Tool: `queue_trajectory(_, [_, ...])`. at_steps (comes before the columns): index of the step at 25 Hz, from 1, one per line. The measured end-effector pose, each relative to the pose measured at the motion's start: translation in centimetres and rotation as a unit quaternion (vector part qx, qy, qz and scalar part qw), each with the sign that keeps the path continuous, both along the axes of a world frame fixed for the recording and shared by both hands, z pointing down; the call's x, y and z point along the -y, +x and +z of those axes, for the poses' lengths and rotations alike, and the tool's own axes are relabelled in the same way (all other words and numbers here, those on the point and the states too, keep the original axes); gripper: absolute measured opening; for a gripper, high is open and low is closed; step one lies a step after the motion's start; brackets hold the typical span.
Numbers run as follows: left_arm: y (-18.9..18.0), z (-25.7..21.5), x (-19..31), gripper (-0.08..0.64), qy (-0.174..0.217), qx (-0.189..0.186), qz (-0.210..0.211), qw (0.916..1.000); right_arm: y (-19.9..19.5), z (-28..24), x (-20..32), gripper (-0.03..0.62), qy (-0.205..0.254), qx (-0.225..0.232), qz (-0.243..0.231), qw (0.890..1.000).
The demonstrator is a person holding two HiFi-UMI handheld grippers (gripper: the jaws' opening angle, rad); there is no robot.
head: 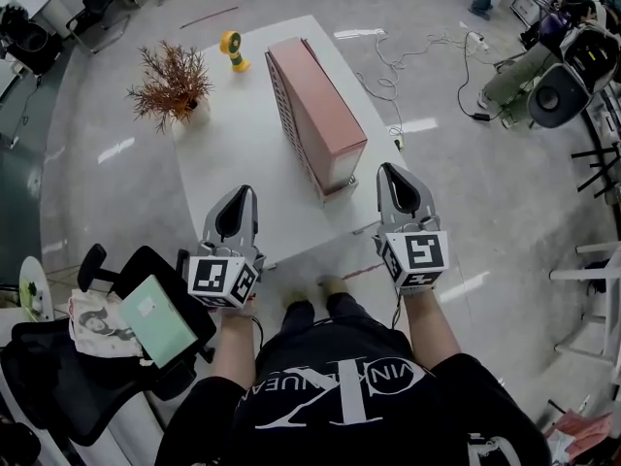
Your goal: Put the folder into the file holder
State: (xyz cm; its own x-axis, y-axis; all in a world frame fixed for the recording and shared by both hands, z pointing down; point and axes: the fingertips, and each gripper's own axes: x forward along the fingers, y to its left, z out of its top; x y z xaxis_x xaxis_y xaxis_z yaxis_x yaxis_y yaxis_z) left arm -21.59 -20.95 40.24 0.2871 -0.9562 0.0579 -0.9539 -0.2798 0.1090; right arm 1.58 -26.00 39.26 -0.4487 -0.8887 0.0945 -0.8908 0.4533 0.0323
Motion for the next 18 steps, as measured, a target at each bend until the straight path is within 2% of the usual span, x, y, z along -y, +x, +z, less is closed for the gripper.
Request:
queue_trajectory(7, [-0.4, -1.3, 0.4, 0.0, 0.014, 0.01, -0.001, 0.9998, 0.1, -0.7, 0.2, 0.008, -0.007, 0.013, -0.001, 1.0])
queue_trajectory(18, [-1.6, -2.9, 1.0, 0.0, 0.034, 0.027, -0.022, 0.9988, 0.7, -2.0, 0.6, 0.006, 0.007, 0.032, 0.0, 0.999])
